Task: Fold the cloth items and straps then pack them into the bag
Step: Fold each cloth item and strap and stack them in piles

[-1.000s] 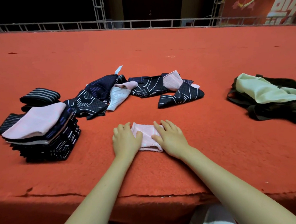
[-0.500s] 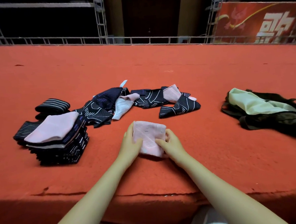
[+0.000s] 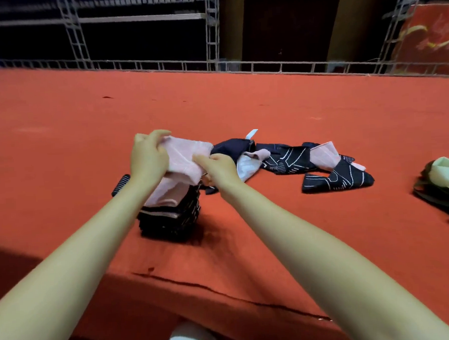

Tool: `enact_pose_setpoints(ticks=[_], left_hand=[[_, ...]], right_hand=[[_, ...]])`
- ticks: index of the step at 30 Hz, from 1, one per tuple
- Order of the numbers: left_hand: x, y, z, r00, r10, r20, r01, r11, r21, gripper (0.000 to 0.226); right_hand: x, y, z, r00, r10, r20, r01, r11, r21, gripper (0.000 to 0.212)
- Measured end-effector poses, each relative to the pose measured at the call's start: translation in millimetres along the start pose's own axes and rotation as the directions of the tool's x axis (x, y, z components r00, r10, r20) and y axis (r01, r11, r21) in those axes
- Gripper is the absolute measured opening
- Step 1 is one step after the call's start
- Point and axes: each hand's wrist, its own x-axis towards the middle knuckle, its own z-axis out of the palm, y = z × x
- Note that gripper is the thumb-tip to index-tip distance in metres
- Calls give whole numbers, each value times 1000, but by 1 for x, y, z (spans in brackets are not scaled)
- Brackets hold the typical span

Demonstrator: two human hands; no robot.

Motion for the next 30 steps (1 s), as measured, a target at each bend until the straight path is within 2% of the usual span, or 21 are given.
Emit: enact_pose_setpoints(ticks=[2, 5, 6, 8, 10, 13, 18, 21, 26, 30], left_hand=[[6, -23, -9, 999, -16, 34, 13, 995, 97, 45], [0, -58, -8, 989, -74, 129, 49, 981, 186, 30], [-6, -68, -6, 979, -97, 177, 55, 972, 228, 31], [-21, -78, -3, 949, -163, 271, 73, 946, 316, 42], [-28, -80, 1, 950, -189, 249, 90, 927, 364, 37], [-20, -68, 0, 981, -63, 186, -22, 905, 425, 25], [-13, -18, 2, 986, 98, 131, -130, 957, 258, 22], [-25, 19, 22, 974, 172, 149, -187, 978, 91, 23], [-60, 65, 88, 936, 208, 285, -177, 976, -130, 25], [-93, 85, 159, 878, 147, 456, -75, 982, -172, 23]], right_hand=[[4, 6, 20, 997, 71, 44, -68, 996, -62, 41], [4, 25, 39, 985, 145, 95, -117, 961, -249, 34], [3, 33, 43, 984, 151, 97, -117, 950, -291, 33], [-1, 43, 43, 985, 158, 71, -124, 932, -341, 47], [-3, 45, 39, 986, 153, 73, -125, 946, -300, 44], [1, 43, 29, 991, 107, 76, -86, 965, -246, 35], [3, 44, -12, 997, 81, 5, -80, 985, -154, 17], [3, 58, -53, 992, 96, -85, -107, 986, -130, 16], [2, 102, -149, 940, 139, -310, -188, 973, -133, 10], [-13, 131, -234, 863, 127, -489, -232, 960, -158, 12]])
